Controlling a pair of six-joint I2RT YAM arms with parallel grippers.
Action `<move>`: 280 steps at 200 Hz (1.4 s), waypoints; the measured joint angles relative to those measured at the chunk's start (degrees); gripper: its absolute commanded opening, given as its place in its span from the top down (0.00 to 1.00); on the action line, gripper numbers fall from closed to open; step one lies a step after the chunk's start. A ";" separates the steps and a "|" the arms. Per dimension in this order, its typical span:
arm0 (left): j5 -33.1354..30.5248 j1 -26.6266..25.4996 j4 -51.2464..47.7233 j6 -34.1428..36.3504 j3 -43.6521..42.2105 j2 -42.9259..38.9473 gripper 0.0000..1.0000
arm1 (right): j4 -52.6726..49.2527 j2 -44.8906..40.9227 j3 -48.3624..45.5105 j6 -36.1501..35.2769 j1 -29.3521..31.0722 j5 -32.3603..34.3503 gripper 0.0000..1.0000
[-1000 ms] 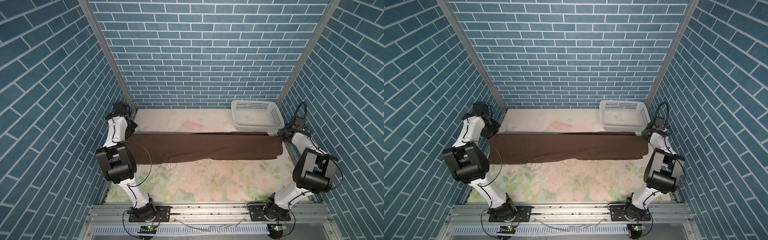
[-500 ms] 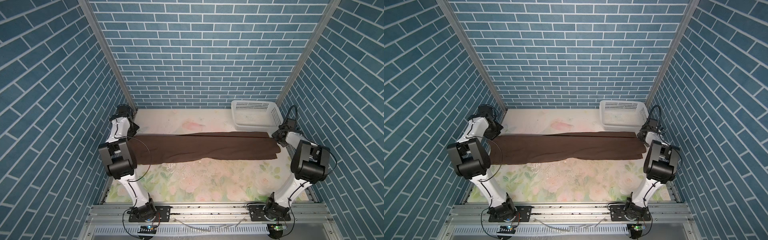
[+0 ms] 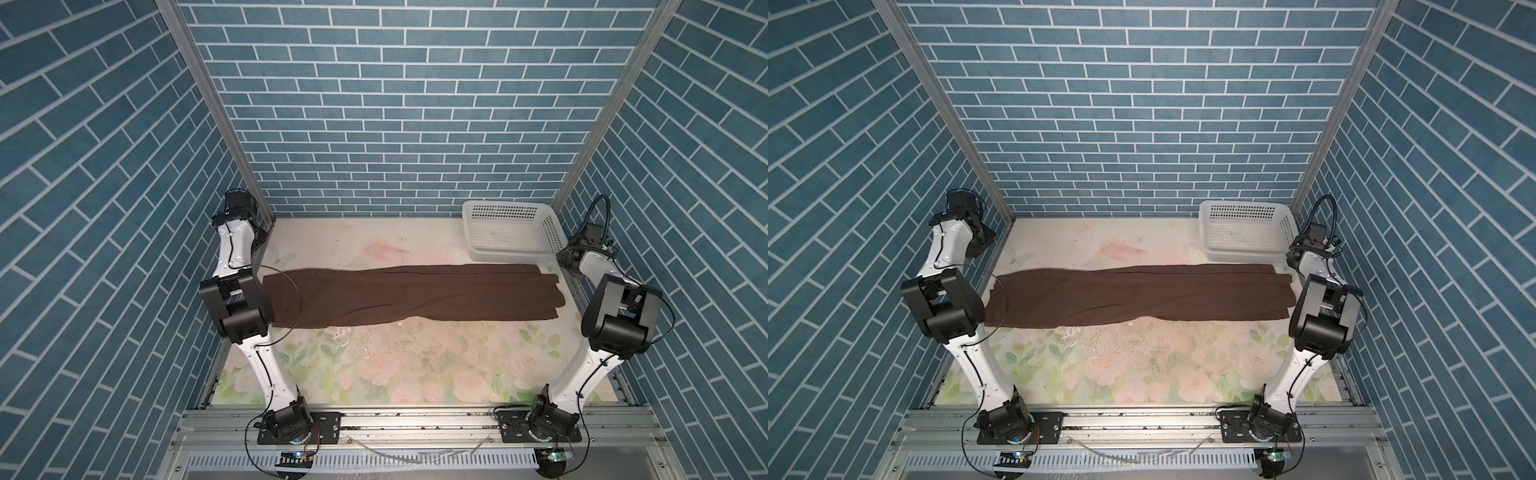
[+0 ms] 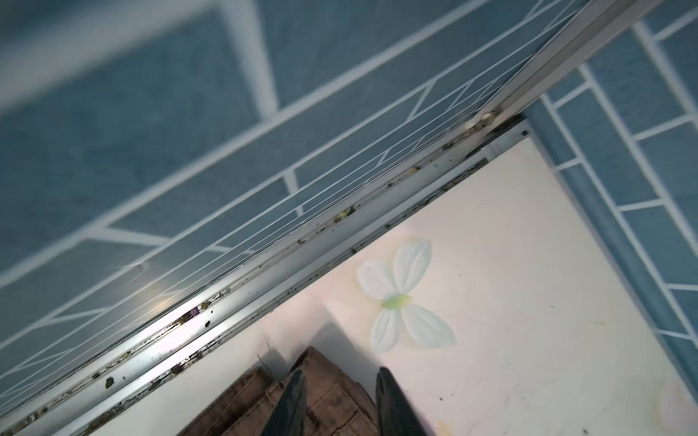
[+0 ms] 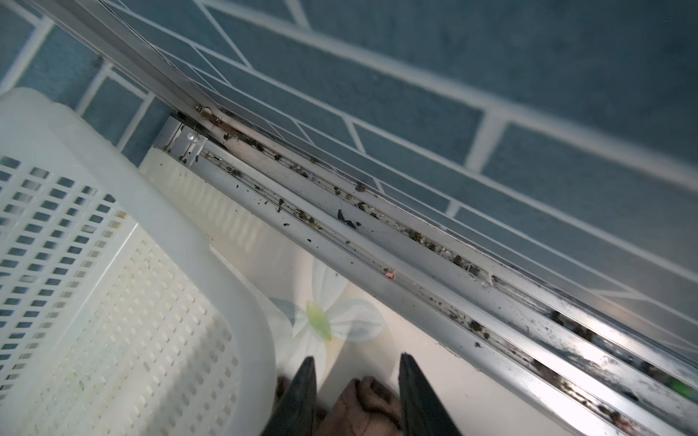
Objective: Fold and stack the trousers
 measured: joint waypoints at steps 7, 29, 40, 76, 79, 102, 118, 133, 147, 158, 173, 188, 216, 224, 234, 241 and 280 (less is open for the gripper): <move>0.39 -0.48 -0.02 0.24 -0.09 -0.70 0.67 | -0.17 -0.94 -0.83 -0.15 0.00 -0.04 0.62; 2.03 -2.34 1.42 1.01 -5.27 -4.94 0.70 | -0.02 -7.23 -7.45 -0.96 0.07 -1.07 0.82; 3.21 -3.54 2.95 1.40 -10.54 -8.33 0.71 | -0.28 -11.04 -11.15 -0.83 0.42 -1.90 0.96; 5.79 -9.57 10.14 1.49 -30.93 -21.14 0.75 | -0.83 -18.82 -19.12 -3.52 6.12 -4.09 1.00; 5.79 -10.10 10.67 1.53 -32.28 -21.99 0.75 | -0.92 -18.97 -19.39 -3.82 6.84 -4.20 1.00; 6.47 -14.25 14.64 1.16 -41.83 -28.06 0.82 | -1.92 -18.32 -20.63 -6.08 13.49 -5.09 1.00; 7.26 -15.69 16.59 1.14 -46.90 -30.53 0.86 | -2.25 -17.49 -21.53 -6.75 16.63 -5.57 1.00; 7.96 -15.93 17.90 1.27 -50.38 -31.15 0.89 | -2.43 -16.28 -22.73 -7.19 18.43 -5.79 1.00; 8.20 -15.91 18.32 1.27 -52.78 -31.04 0.90 | -2.43 -14.97 -24.02 -7.17 19.96 -5.97 1.00; 8.24 -15.89 18.49 1.29 -54.25 -31.04 0.89 | -2.25 -14.08 -25.42 -7.15 21.00 -6.16 1.00; 8.48 -15.91 19.34 1.29 -55.89 -31.04 0.89 | -2.12 -13.70 -28.11 -7.08 22.34 -6.49 1.00; 8.59 -15.91 20.17 1.25 -57.07 -31.04 0.89 | -1.22 -14.29 -29.94 -6.64 23.37 -6.27 1.00; 8.02 -15.61 21.24 0.85 -59.14 -31.04 0.91 | 0.92 -17.05 -33.46 -6.01 24.17 -6.40 1.00; 7.65 -15.32 21.55 0.68 -60.04 -30.99 0.92 | 0.96 -18.32 -34.80 -5.99 24.24 -6.51 1.00; 7.15 -14.67 21.90 0.46 -61.20 -30.73 0.94 | 0.85 -20.04 -36.44 -5.75 24.33 -6.64 1.00; 6.99 -13.79 22.16 0.17 -62.16 -30.34 0.96 | 0.63 -21.14 -37.48 -5.60 24.33 -6.75 1.00; 6.99 -7.17 23.67 -0.57 -66.73 -29.29 0.99 | -1.07 -27.10 -42.49 -4.59 24.44 -7.76 1.00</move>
